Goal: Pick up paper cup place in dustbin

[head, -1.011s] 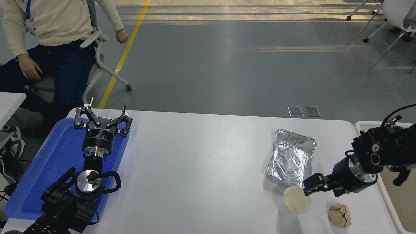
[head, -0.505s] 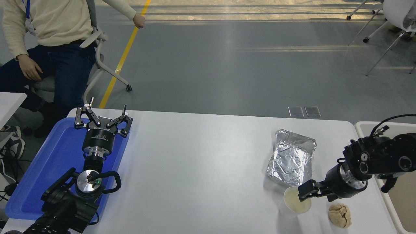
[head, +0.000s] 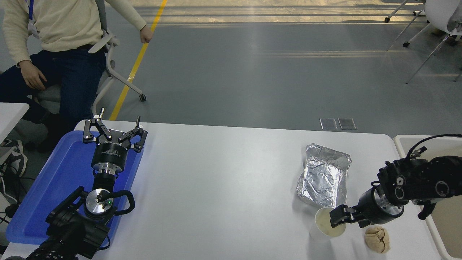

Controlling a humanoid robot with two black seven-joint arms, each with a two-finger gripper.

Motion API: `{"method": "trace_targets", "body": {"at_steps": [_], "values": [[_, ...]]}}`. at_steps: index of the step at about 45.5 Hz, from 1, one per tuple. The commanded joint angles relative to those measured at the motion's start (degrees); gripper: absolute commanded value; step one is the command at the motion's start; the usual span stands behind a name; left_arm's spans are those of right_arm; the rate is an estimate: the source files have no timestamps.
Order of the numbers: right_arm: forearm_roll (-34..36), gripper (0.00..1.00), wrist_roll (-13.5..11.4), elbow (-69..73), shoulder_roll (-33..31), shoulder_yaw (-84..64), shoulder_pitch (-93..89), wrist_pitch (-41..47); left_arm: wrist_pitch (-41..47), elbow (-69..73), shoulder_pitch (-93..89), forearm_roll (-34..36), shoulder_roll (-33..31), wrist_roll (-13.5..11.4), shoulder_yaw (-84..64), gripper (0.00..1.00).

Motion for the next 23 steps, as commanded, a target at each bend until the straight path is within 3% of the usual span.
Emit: {"method": "trace_targets", "body": {"at_steps": [1,4,8,12,15,23], "values": [[0.03,0.76,0.35,-0.74,0.06,0.61,-1.31,-0.07,0.0,0.0,0.07,0.01,-0.02,0.0,-0.04,1.0],[0.03,0.74,0.44,-1.0,0.15,0.61,-1.84,-0.16,0.0,0.0,-0.02,0.01,-0.02,0.0,0.04,1.0],[0.03,0.6,0.53,-1.09,0.15,0.69,-2.02,-0.25,0.0,0.0,0.07,0.01,-0.02,0.0,-0.04,1.0],[-0.14,0.28,0.53,-1.09,0.15,1.04,-2.19,-0.6,0.0,0.0,0.07,0.01,-0.02,0.0,-0.04,1.0],[-0.93,0.13,0.53,-1.18,0.15,1.13,-2.2,-0.78,0.0,0.0,0.07,-0.08,-0.02,0.0,-0.04,1.0],[-1.2,0.0,0.44,-1.18,0.24,1.13,-2.46,-2.53,0.0,0.0,0.07,0.01,-0.02,0.0,-0.04,1.0]]}}
